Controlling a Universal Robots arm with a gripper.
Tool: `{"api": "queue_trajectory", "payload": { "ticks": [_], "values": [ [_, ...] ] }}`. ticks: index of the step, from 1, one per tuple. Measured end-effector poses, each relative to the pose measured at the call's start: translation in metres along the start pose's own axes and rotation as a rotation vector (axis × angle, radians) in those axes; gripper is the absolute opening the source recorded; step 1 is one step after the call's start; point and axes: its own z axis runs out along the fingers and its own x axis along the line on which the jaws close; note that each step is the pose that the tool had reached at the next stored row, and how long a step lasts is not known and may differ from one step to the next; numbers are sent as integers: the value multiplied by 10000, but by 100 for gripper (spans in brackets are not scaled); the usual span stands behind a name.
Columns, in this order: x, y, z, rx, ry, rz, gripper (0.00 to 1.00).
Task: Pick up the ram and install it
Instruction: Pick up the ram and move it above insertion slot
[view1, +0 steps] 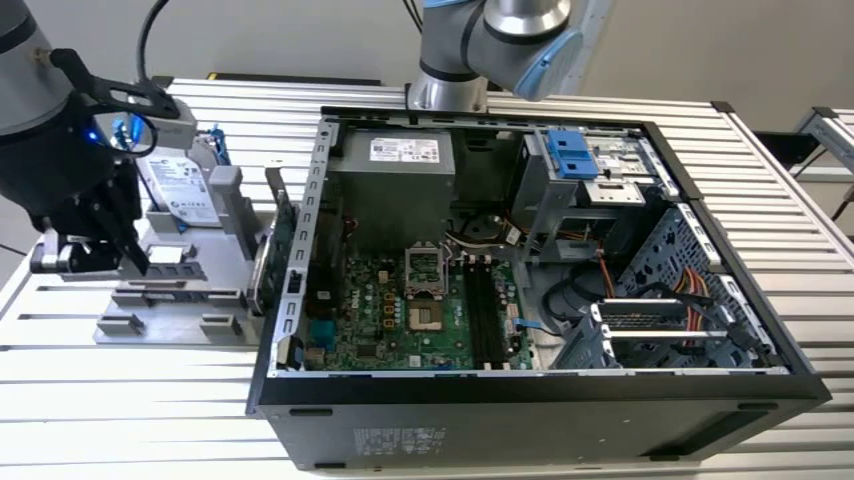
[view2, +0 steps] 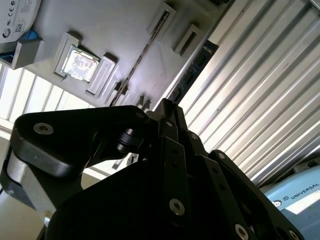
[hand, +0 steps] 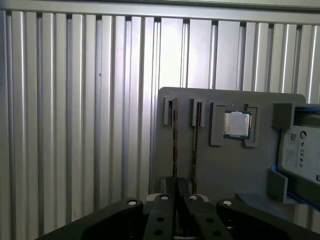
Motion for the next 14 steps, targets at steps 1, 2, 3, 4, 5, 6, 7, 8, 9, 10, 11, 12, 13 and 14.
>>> {"api": "queue_trajectory", "payload": {
  "ticks": [1, 2, 3, 4, 5, 6, 7, 8, 9, 10, 11, 12, 13, 14],
  "values": [
    [0, 0, -4, -1, 1, 0, 0],
    [0, 0, -9, -2, 2, 0, 0],
    [0, 0, -12, -1, 1, 0, 0],
    [0, 0, -15, 0, 0, 0, 0],
    [0, 0, -18, 0, 1, 0, 0],
    [0, 0, -22, -2, 1, 0, 0],
    [0, 0, -25, -1, 1, 0, 0],
    [-1, 0, -29, -1, 1, 0, 0],
    [-1, 0, -32, -1, 1, 0, 0],
    [-1, 0, -35, -1, 1, 0, 0],
    [-1, 0, -38, -1, 1, 0, 0],
    [-1, 0, -41, -1, 1, 0, 0],
    [-1, 0, -43, -1, 0, 0, 0],
    [-1, 0, -47, -2, 2, 0, 0]
  ]
}}
